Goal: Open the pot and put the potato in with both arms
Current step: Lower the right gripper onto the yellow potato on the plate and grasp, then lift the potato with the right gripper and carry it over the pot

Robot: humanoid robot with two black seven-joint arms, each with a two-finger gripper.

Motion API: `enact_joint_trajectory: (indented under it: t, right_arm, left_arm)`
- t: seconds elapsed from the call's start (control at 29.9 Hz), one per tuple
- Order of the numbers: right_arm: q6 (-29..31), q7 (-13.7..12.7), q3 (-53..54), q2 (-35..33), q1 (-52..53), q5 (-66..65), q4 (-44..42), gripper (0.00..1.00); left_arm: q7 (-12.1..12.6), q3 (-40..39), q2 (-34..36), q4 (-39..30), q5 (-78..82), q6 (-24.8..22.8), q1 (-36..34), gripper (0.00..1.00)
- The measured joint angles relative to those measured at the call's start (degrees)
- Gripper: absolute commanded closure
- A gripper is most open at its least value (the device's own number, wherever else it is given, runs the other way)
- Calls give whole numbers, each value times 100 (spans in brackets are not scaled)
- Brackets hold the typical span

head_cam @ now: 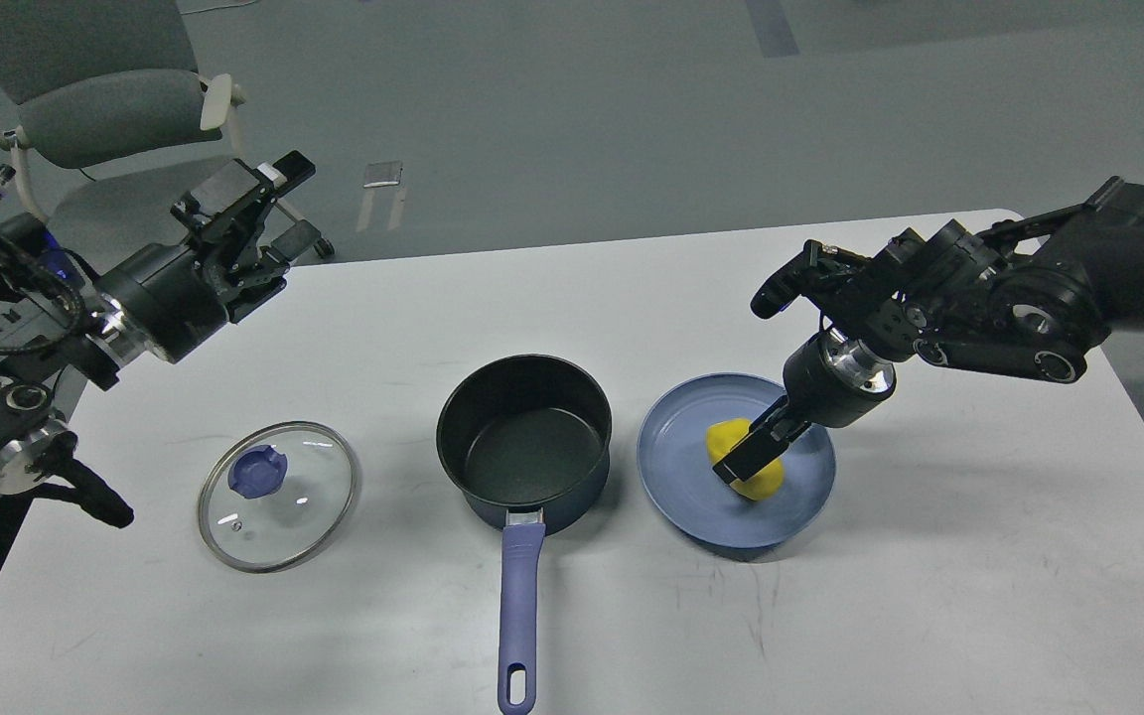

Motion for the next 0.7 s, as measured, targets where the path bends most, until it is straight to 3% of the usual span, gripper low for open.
enact_joint_trajectory:
  t: [0.37, 0.47, 0.53, 0.57, 0.7]
  right_arm:
    - [-8, 0, 0, 76, -117, 0, -123, 7]
    - [-9, 0, 0, 87, -119, 0, -129, 15]
    - [-9, 0, -28, 87, -119, 0, -131, 27]
    - [-9, 0, -66, 89, -119, 0, -131, 27]
    - [-9, 0, -178, 97, -118, 0, -131, 55]
  left_arm:
    - [0, -9, -8, -27, 0, 0, 0, 3]
    - [0, -9, -7, -32, 0, 0, 0, 3]
    - [0, -9, -5, -34, 0, 0, 0, 3]
    - [0, -9, -4, -34, 0, 0, 0, 3]
    - [0, -9, -2, -35, 0, 0, 6, 3]
